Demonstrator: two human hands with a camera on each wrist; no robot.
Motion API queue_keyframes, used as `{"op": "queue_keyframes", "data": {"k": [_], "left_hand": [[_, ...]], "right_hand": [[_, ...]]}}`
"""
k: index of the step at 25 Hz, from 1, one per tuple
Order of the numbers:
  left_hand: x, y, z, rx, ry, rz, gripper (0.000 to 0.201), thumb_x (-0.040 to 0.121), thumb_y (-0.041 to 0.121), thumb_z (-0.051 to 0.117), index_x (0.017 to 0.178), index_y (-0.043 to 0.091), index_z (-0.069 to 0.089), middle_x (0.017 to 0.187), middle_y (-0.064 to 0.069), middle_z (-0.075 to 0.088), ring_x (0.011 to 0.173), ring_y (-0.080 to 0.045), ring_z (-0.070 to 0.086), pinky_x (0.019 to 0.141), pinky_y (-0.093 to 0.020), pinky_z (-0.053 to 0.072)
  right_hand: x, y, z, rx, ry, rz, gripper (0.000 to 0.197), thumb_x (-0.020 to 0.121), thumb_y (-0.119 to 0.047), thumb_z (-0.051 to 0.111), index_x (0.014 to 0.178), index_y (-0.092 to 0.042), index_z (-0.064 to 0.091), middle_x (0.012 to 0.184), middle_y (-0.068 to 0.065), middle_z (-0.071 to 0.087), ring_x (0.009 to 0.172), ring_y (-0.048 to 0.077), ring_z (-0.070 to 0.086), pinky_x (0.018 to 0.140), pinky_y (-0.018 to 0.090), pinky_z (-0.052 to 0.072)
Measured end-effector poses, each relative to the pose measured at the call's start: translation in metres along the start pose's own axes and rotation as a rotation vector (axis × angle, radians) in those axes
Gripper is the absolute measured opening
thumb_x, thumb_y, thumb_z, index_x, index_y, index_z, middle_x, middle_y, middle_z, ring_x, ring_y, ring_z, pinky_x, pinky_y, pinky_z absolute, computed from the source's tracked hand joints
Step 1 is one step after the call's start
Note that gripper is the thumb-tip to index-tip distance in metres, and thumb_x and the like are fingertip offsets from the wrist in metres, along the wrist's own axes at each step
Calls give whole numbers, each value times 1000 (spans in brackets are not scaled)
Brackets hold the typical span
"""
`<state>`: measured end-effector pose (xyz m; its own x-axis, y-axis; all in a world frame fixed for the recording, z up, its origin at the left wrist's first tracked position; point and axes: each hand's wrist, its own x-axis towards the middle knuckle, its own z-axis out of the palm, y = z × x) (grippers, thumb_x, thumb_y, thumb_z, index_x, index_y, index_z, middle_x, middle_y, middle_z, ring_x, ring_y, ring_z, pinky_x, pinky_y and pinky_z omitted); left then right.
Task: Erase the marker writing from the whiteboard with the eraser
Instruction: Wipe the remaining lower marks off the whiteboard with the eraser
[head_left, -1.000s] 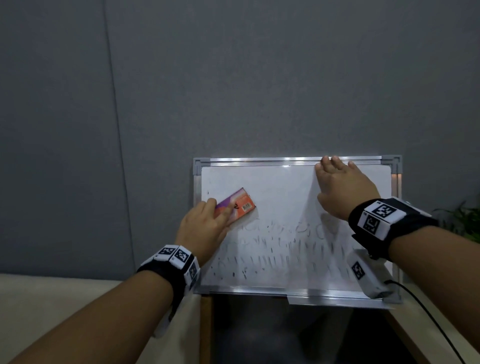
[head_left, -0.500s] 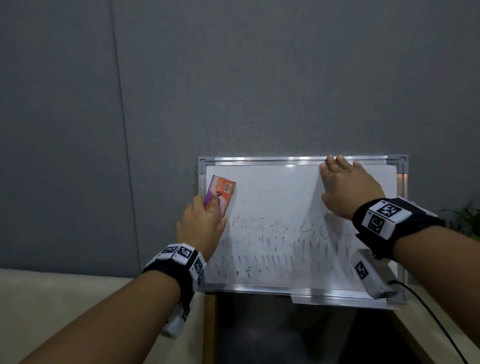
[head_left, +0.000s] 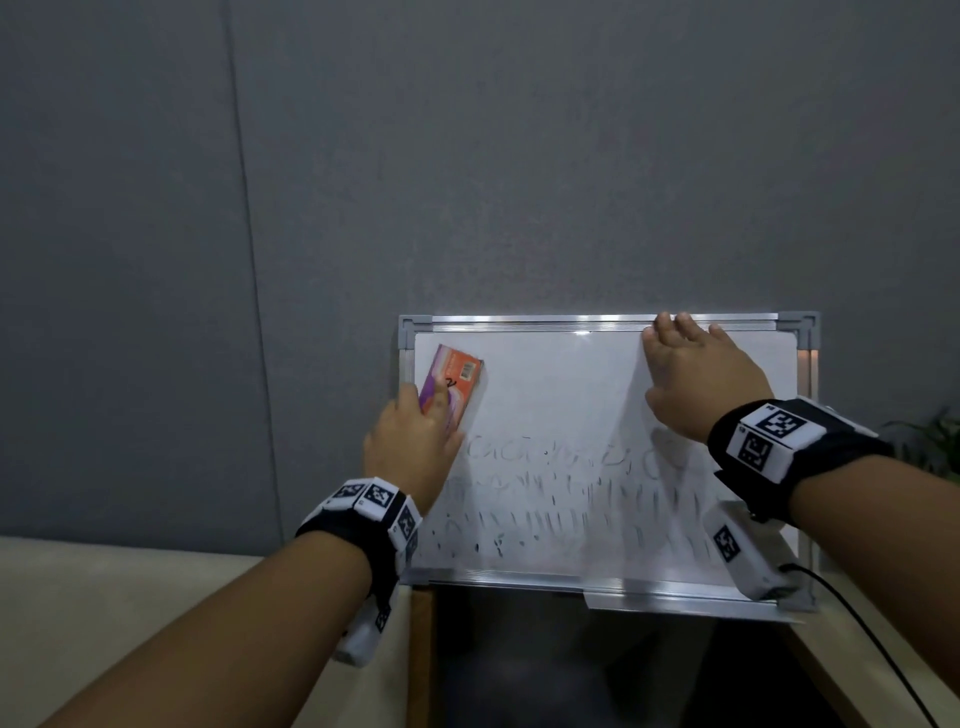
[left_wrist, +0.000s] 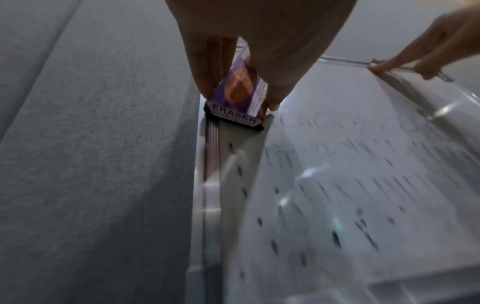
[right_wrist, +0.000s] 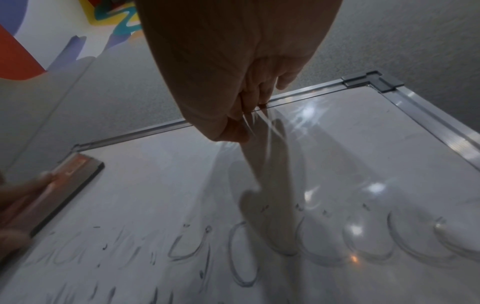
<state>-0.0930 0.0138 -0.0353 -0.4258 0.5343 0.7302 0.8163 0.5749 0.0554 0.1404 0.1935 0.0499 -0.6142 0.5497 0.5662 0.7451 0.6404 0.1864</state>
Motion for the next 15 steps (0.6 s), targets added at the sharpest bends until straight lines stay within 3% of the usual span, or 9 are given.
{"op": "queue_keyframes", "data": {"k": [6, 8, 11, 15], "left_hand": [[-18, -11, 9, 67, -7, 195, 61, 90, 47, 55, 142, 18, 40, 108, -8, 50, 88, -20, 51, 63, -29, 43], [1, -12, -4, 52, -1, 148, 60, 91, 48, 52, 143, 21, 37, 108, -7, 47, 89, -21, 50, 64, -30, 43], [27, -6, -19, -34, -5, -38, 67, 88, 54, 53, 144, 23, 31, 107, -7, 46, 89, -24, 53, 73, -37, 52], [-6, 9, 2, -158, -54, -147, 73, 89, 57, 51, 148, 23, 26, 116, -7, 45, 97, -22, 55, 81, -34, 53]], "right_hand": [[-1, -1, -2, -8, 0, 2, 69, 88, -22, 40, 150, -11, 12, 160, 7, 6, 146, 22, 3, 118, 39, 6], [-2, -1, -1, -9, 2, -3, 69, 88, -22, 40, 150, -11, 13, 160, 7, 7, 146, 22, 3, 118, 39, 6], [-1, -2, 0, -9, 6, -3, 69, 88, -22, 41, 150, -10, 13, 159, 7, 7, 146, 22, 4, 118, 39, 6], [-2, 0, 0, -9, 15, -8, 68, 87, -21, 41, 149, -10, 14, 159, 7, 8, 146, 22, 5, 118, 39, 7]]}}
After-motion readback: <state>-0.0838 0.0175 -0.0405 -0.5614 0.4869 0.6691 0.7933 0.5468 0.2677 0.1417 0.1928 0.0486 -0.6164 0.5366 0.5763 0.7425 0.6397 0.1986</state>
